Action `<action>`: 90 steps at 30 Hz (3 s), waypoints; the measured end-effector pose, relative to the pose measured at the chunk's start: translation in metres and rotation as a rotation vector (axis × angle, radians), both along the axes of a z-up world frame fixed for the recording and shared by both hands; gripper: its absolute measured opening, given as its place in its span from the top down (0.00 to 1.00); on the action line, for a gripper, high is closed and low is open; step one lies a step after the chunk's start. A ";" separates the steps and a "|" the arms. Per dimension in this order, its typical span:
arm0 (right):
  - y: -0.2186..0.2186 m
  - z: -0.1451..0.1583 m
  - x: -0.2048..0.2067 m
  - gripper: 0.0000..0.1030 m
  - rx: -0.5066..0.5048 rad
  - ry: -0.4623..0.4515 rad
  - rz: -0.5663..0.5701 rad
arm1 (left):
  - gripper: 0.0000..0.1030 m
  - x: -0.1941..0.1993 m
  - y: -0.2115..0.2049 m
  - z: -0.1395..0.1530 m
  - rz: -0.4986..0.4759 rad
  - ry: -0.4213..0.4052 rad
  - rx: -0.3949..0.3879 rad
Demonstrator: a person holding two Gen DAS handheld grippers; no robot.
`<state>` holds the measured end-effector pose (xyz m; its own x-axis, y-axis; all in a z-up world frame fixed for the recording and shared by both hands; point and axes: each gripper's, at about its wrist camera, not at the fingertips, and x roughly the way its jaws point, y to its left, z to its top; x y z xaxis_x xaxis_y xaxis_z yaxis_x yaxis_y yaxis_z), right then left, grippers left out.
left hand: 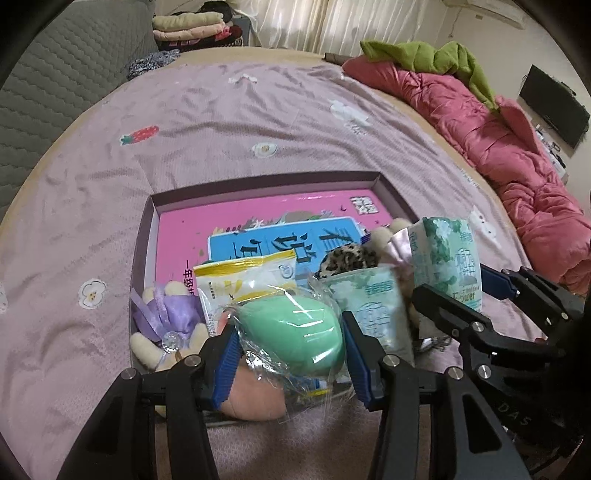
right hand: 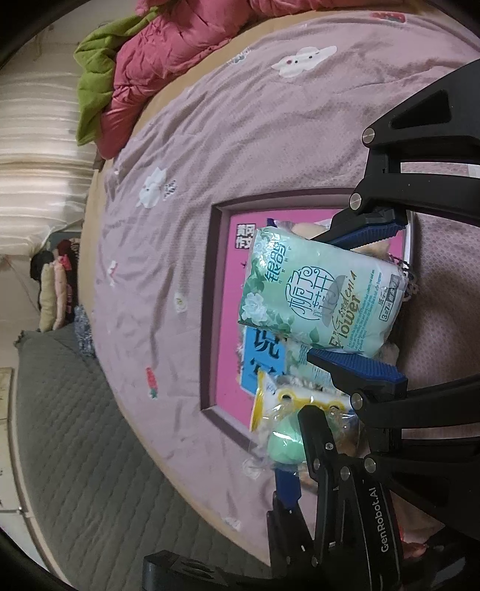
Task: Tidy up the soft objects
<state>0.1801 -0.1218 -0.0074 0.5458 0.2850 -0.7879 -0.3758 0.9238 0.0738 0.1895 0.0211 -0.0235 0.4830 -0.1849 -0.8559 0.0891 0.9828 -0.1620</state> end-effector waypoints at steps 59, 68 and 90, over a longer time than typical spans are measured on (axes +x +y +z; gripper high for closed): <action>-0.028 0.042 -0.169 0.28 -0.019 -0.178 -0.115 | 0.35 -0.167 0.003 0.036 0.210 -0.108 0.037; -0.033 0.037 -0.175 0.28 0.012 -0.150 -0.123 | 0.35 -0.173 0.002 0.035 0.212 -0.108 0.035; -0.031 0.024 -0.169 0.28 0.023 -0.113 -0.129 | 0.35 -0.167 -0.001 0.021 0.220 -0.066 0.058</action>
